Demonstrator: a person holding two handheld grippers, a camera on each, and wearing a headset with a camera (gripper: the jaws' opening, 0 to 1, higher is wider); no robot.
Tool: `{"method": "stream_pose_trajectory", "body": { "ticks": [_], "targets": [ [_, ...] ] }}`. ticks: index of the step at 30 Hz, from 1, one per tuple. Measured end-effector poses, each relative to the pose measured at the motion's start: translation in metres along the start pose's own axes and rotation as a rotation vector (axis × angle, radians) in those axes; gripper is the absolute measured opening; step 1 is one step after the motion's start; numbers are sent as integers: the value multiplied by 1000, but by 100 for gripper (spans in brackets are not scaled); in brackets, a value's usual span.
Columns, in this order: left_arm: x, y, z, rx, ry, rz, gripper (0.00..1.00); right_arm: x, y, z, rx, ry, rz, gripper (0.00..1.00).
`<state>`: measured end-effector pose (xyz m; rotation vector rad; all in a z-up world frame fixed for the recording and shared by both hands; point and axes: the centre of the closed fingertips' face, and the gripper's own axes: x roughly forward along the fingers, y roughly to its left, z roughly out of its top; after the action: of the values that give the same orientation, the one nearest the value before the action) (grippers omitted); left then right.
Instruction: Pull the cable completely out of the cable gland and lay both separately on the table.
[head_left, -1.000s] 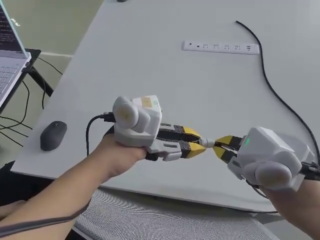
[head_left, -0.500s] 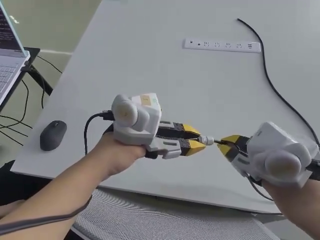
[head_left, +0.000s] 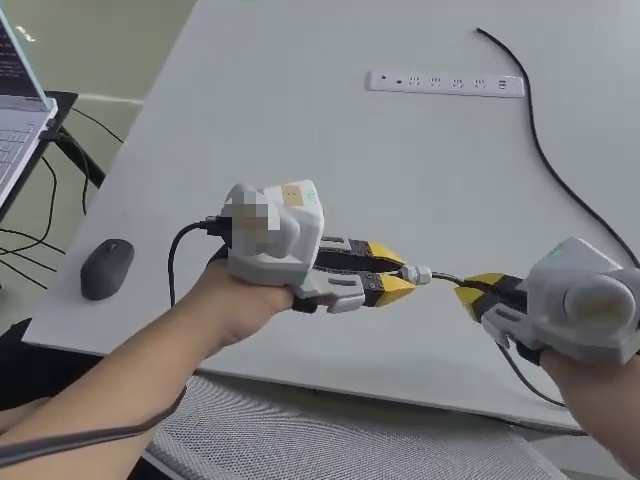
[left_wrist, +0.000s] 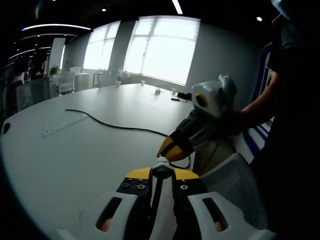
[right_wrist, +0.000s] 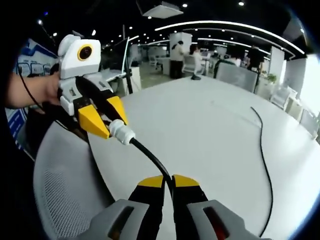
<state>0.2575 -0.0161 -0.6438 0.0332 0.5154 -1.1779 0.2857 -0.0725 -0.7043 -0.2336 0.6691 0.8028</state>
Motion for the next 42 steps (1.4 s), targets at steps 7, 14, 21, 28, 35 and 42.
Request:
{"method": "stream_pose_trajectory", "body": {
  "ticks": [7, 14, 21, 28, 35, 42],
  "targets": [
    [1, 3, -1, 5, -3, -5, 15, 1, -14, -18, 117, 21, -19, 0],
    [2, 4, -2, 5, -5, -5, 15, 2, -24, -39, 229, 57, -40, 0],
    [1, 0, -2, 7, -2, -6, 15, 1, -26, -54, 341, 87, -48, 0],
    [1, -2, -3, 13, -1, -9, 15, 1, -25, -62, 399, 110, -48, 0],
    [-1, -4, -5, 18, 3, -11, 15, 2, -22, -67, 420, 124, -48, 0],
    [-3, -2, -4, 13, -6, 1, 15, -1, -21, -65, 410, 109, -39, 1]
  ]
}}
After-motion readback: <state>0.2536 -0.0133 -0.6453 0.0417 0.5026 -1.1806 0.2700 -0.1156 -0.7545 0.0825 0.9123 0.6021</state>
